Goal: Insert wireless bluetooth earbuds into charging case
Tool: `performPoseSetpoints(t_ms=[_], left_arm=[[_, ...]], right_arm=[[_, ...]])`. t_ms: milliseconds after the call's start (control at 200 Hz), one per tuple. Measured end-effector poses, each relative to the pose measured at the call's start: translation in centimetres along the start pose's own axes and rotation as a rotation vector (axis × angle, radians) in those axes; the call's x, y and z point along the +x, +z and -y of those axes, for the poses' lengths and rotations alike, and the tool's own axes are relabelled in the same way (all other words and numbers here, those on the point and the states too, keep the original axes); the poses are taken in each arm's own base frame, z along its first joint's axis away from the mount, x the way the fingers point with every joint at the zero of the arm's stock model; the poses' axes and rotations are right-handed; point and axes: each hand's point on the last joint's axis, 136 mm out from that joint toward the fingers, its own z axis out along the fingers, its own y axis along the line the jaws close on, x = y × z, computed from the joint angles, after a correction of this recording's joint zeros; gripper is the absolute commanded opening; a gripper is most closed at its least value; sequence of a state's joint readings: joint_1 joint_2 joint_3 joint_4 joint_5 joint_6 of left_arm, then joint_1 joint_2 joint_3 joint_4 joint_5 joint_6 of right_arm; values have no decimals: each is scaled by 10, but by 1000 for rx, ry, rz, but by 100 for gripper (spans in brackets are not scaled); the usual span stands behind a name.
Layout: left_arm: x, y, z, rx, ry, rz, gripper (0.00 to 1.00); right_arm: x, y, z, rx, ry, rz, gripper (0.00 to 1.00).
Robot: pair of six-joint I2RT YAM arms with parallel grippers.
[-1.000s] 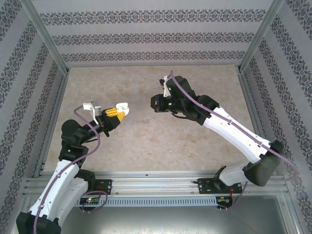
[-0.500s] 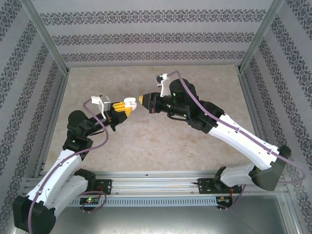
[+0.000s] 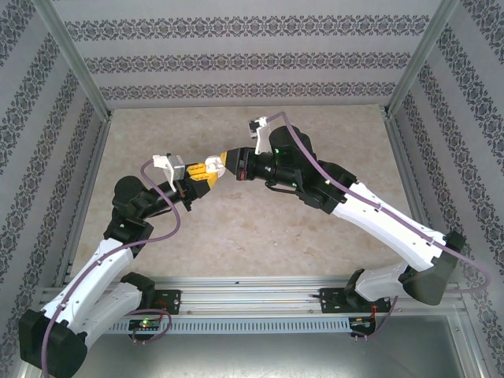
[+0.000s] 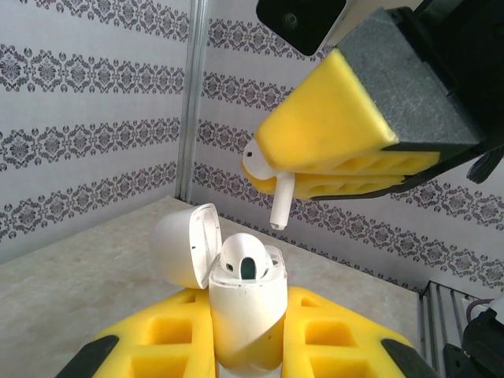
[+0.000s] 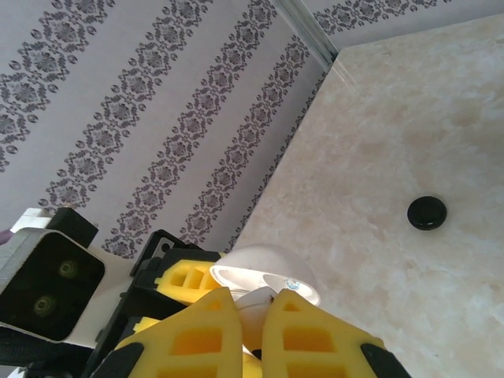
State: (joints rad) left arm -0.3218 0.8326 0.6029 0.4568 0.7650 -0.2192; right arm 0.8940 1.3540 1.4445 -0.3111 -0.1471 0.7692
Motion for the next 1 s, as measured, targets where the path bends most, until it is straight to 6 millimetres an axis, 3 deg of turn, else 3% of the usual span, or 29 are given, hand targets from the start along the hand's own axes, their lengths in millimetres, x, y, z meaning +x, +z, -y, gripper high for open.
performPoseSetpoints(t_ms=[769,999], left_arm=[[2,2,2,4,9,-5,5],[7,2,1,2,-3,-24,5]], right_arm=[[11,10,-1,1,11,-31,8],[19,14,7,34,18,-54,11]])
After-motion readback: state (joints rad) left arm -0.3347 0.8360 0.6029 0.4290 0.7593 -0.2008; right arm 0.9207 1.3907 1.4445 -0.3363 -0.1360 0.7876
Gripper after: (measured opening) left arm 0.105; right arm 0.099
